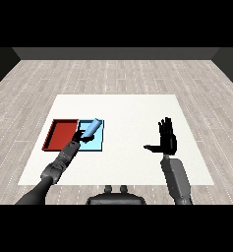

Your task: Pick the blue can and put it in the blue box

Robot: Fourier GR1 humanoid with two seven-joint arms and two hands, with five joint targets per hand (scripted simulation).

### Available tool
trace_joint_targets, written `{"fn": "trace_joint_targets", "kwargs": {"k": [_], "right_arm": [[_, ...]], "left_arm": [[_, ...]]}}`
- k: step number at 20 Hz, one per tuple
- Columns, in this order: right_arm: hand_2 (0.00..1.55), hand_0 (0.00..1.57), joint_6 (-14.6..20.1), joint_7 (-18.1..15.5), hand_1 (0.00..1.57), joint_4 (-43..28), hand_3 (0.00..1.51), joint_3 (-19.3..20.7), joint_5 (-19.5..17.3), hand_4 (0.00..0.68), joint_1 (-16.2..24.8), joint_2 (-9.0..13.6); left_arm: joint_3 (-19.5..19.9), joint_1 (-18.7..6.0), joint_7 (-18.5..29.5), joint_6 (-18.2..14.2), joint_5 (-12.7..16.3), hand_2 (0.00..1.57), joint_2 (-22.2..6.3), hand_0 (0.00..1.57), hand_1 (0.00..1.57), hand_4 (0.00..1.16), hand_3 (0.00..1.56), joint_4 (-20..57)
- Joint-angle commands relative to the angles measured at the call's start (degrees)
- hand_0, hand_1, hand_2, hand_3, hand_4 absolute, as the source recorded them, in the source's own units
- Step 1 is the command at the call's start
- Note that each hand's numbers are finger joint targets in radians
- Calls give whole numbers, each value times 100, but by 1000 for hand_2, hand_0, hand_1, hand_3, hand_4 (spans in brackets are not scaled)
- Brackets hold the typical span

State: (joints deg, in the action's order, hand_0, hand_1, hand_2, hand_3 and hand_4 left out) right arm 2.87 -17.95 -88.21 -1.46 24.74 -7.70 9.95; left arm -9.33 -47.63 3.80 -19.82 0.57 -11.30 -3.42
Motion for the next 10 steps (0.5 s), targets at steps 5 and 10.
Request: {"fn": "trace_joint_targets", "kwargs": {"k": [5, 10], "right_arm": [[0, 0, -452, -162, 0, -45, 0, 132, 224, 0, 239, 56], [0, 0, -333, -103, 0, -150, 0, -27, 206, 0, 180, -159]], "left_arm": [[109, 254, 165, -688, -33, 0, -137, 0, 0, 0, 0, 142], [848, 406, 1547, -2096, 631, 0, 236, 0, 0, 0, 0, -857]]}}
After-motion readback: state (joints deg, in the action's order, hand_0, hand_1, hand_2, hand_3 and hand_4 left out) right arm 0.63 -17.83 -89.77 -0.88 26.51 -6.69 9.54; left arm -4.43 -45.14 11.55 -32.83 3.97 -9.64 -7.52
